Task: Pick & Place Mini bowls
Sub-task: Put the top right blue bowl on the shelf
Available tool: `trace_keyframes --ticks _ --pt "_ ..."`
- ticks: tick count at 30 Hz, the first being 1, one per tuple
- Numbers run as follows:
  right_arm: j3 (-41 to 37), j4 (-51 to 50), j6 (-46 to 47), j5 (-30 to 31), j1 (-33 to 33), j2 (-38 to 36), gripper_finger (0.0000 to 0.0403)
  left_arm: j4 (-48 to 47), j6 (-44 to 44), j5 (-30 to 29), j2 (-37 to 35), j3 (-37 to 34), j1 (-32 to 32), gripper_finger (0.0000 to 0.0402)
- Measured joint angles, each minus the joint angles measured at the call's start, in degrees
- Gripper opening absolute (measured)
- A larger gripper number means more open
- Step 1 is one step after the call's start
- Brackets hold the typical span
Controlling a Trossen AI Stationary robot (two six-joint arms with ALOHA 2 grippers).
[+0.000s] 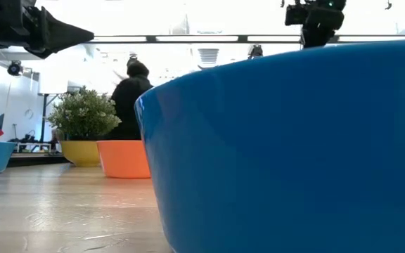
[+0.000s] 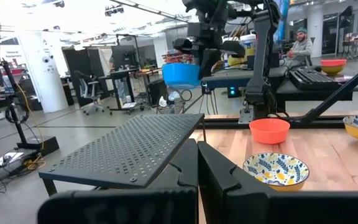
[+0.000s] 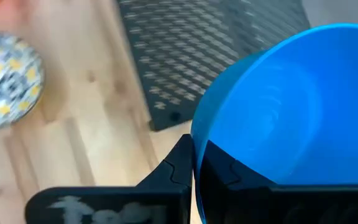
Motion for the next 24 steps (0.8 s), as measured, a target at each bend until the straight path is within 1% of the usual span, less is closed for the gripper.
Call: trace_keyframes --ticks 6,10,18,21,24 --pt "2.9 -1.1 -10.5 0.0 5.0 6.5 0.0008 0.0 0.0 0.0 0.0 0.0 0.0 0.0" --pt "4.0 -1.0 -16.9 0.0 5.3 11.2 0.0008 0.0 0.0 0.0 0.0 0.0 0.0 0.0" --pt "7.6 -0.7 -20.4 0.1 4.7 19.4 0.0008 -0.1 0.0 0.0 0.0 0.0 0.0 0.0" --pt "9.2 -0.7 -20.9 0.2 4.6 21.2 0.0008 -0.1 0.0 0.0 0.0 0.0 0.0 0.0" --pt "10.1 -0.8 -21.5 1.9 4.4 22.0 0.0008 -0.1 0.0 0.0 0.0 0.0 0.0 0.0"
